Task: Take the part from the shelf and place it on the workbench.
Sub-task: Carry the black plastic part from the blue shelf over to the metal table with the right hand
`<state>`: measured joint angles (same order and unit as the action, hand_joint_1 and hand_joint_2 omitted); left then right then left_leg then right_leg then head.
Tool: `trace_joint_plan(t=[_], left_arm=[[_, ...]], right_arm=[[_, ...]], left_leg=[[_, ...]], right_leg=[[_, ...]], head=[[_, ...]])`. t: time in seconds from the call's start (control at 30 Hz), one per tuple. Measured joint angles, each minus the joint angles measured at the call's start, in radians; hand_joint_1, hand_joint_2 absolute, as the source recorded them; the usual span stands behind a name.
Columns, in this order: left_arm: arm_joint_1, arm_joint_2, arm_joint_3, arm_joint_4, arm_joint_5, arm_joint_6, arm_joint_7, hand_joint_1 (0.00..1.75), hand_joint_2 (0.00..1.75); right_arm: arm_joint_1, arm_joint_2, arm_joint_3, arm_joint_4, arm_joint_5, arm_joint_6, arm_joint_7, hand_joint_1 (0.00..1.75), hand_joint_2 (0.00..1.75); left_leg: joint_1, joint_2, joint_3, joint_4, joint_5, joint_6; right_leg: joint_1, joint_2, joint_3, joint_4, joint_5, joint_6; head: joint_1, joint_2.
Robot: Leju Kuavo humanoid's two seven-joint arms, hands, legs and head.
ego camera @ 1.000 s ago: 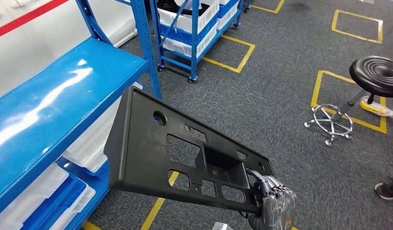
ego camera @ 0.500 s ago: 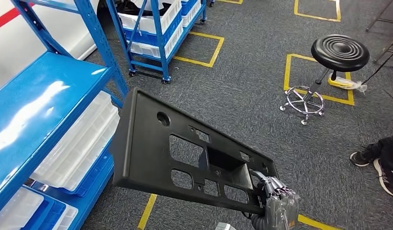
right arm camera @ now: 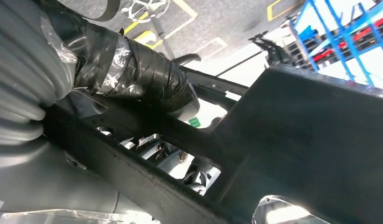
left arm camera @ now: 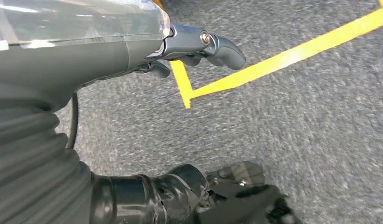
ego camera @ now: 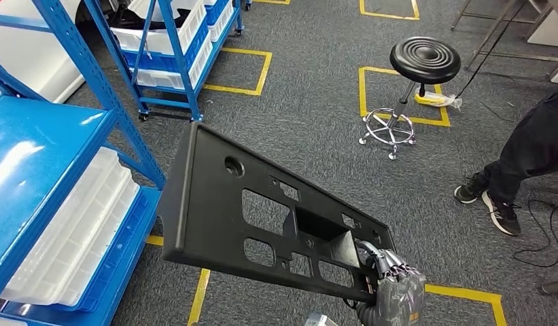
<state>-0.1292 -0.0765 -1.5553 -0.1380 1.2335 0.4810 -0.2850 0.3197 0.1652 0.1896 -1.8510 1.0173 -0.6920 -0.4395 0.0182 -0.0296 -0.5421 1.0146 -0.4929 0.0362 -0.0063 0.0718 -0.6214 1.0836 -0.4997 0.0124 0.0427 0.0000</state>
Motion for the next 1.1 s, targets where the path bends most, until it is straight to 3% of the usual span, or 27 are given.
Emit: trace_joint_plan(t=[0.07,0.1,0.13,0.17,0.23,0.3,0.37,0.43,0.5,0.57,0.63,0.67,0.7,0.73,0.8,0.87,0.93,1.0,1.07,1.1], left_arm=[[0.003,0.0,0.0,0.0,0.0,0.0,0.0,0.0,1.75],[0.005,0.001,0.0,0.0,0.0,0.0,0.0,0.0,1.75],[0.006,0.001,0.0,0.0,0.0,0.0,0.0,0.0,1.75],[0.006,0.002,0.0,0.0,0.0,0.0,0.0,0.0,1.75],[0.004,0.002,0.0,0.0,0.0,0.0,-0.001,0.0,1.75],[0.003,0.002,0.0,0.0,0.001,0.0,-0.003,0.0,1.75],[0.002,0.002,0.0,0.0,0.001,0.0,-0.006,0.0,1.75],[0.0,0.001,0.0,0.0,0.002,0.0,-0.008,0.0,1.75],[-0.002,0.0,0.0,0.0,0.001,0.0,-0.01,0.0,1.75],[-0.002,0.001,0.0,0.0,0.001,-0.001,-0.011,0.0,1.75],[0.002,0.001,0.0,0.0,0.001,-0.004,-0.011,0.0,1.75],[0.003,0.001,0.0,0.0,0.001,-0.005,-0.011,0.0,1.75],[0.004,0.001,0.0,0.0,0.001,-0.005,-0.011,0.0,1.75],[0.004,0.002,0.0,0.0,0.002,-0.005,-0.011,0.0,1.75],[0.003,0.002,0.0,0.0,0.004,-0.006,-0.012,0.0,1.75],[0.002,0.003,0.0,0.0,0.007,-0.007,-0.015,0.0,1.75],[0.001,0.003,0.0,0.0,0.009,-0.01,-0.018,0.0,1.75],[0.0,0.004,0.0,0.0,0.01,-0.016,-0.023,0.0,1.75],[0.002,0.005,0.0,0.0,0.01,-0.025,-0.029,0.0,1.75],[0.004,0.005,0.0,0.0,0.01,-0.029,-0.031,0.0,1.75]], right_arm=[[-0.001,0.0,0.0,0.0,0.0,0.0,0.0,1.75,1.75],[-0.001,0.0,0.0,0.0,0.0,0.0,0.0,1.75,1.75],[-0.001,0.0,-0.001,0.0,0.0,0.0,0.0,1.75,1.75],[0.0,0.0,-0.001,0.0,0.0,0.0,0.0,1.75,1.75],[0.0,0.0,-0.001,0.0,0.0,0.0,0.0,1.75,1.75],[-0.001,0.0,-0.002,0.0,0.0,0.0,0.0,1.75,1.75],[-0.001,0.0,-0.002,0.0,0.0,0.0,0.0,1.75,1.75],[0.001,0.0,-0.005,-0.001,0.001,0.0,0.0,1.75,1.75],[0.0,0.0,-0.008,-0.002,0.002,0.0,0.0,1.75,1.75],[-0.002,0.0,-0.011,-0.003,0.003,0.0,0.0,1.75,1.75],[-0.002,0.0,-0.014,-0.003,0.004,0.0,0.002,1.75,1.75],[-0.002,0.0,-0.015,-0.003,0.004,0.0,0.003,1.75,1.75],[-0.001,0.0,-0.017,-0.003,0.004,0.0,0.004,1.75,1.75],[-0.001,0.0,-0.017,-0.003,0.004,0.0,0.005,1.75,1.75],[-0.002,0.0,-0.019,-0.003,0.004,0.0,0.006,1.75,1.75],[-0.001,0.0,-0.019,-0.004,0.004,0.0,0.006,1.75,1.75],[0.001,0.0,-0.021,-0.005,0.005,0.0,0.006,1.75,1.75],[0.004,0.0,-0.022,-0.006,0.005,0.0,0.006,1.75,1.75],[0.004,0.0,-0.023,-0.008,0.006,0.0,0.005,1.75,1.75],[0.004,0.0,-0.024,-0.008,0.006,0.0,0.005,1.75,1.75]], left_leg=[[-0.003,0.027,-0.001,-0.004,0.002,0.008],[-0.005,0.041,-0.001,-0.003,0.001,0.01],[-0.007,0.056,-0.002,-0.003,0.0,0.011],[-0.008,0.069,-0.001,-0.002,-0.002,0.012],[-0.009,0.092,0.002,-0.001,-0.006,0.01],[-0.012,0.11,0.007,0.0,-0.011,0.004],[-0.015,0.126,0.011,0.0,-0.014,-0.005],[-0.014,0.139,0.015,-0.001,-0.018,-0.015],[-0.011,0.107,0.007,0.028,-0.043,-0.025],[-0.007,0.056,-0.04,0.134,-0.101,-0.032],[-0.006,0.039,-0.099,0.254,-0.145,-0.037],[-0.005,0.038,-0.113,0.277,-0.142,-0.039],[-0.003,0.037,-0.109,0.261,-0.119,-0.04],[-0.001,0.032,-0.088,0.21,-0.082,-0.041],[0.006,-0.007,-0.034,0.083,-0.024,-0.043],[0.007,-0.037,-0.01,0.025,-0.011,-0.039],[0.004,-0.024,-0.01,0.021,-0.008,-0.026],[0.003,-0.002,-0.009,0.014,-0.002,-0.01],[0.002,0.023,-0.008,0.009,0.0,0.0],[0.0,0.037,-0.009,0.009,-0.001,0.004]], right_leg=[[0.0,-0.05,-0.051,0.109,-0.062,0.004],[-0.002,-0.057,-0.078,0.168,-0.086,0.007],[-0.004,-0.06,-0.096,0.207,-0.097,0.008],[-0.005,-0.063,-0.095,0.21,-0.088,0.009],[-0.006,-0.079,-0.04,0.112,-0.029,0.006],[0.004,-0.119,0.027,-0.011,0.011,-0.004],[0.015,-0.135,0.045,-0.053,0.013,-0.013],[0.014,-0.113,0.045,-0.061,0.018,-0.022],[0.006,-0.093,0.052,-0.074,0.025,-0.033],[0.002,-0.074,0.056,-0.08,0.029,-0.042],[0.003,-0.05,0.056,-0.079,0.029,-0.044],[0.002,-0.037,0.056,-0.077,0.029,-0.044],[0.002,-0.023,0.057,-0.075,0.028,-0.043],[0.0,-0.01,0.057,-0.071,0.026,-0.041],[-0.002,0.015,0.052,-0.056,0.019,-0.031],[-0.003,0.034,0.041,-0.046,0.017,-0.017],[-0.005,0.05,0.033,-0.046,0.022,-0.005],[-0.005,0.014,0.02,-0.024,0.008,0.005],[-0.004,-0.044,-0.021,0.063,-0.043,0.011],[-0.005,-0.057,-0.051,0.126,-0.073,0.014]], head=[[0.002,0.0],[0.002,0.0],[0.002,0.0],[0.001,0.0],[0.002,0.0],[0.002,0.0],[0.001,0.0],[0.001,0.0],[0.001,0.0],[0.0,0.0],[-0.001,0.0],[-0.001,0.0],[-0.001,0.0],[-0.001,0.0],[-0.001,0.0],[0.0,0.0],[0.0,0.0],[0.0,0.0],[0.001,0.0],[0.001,0.0]])
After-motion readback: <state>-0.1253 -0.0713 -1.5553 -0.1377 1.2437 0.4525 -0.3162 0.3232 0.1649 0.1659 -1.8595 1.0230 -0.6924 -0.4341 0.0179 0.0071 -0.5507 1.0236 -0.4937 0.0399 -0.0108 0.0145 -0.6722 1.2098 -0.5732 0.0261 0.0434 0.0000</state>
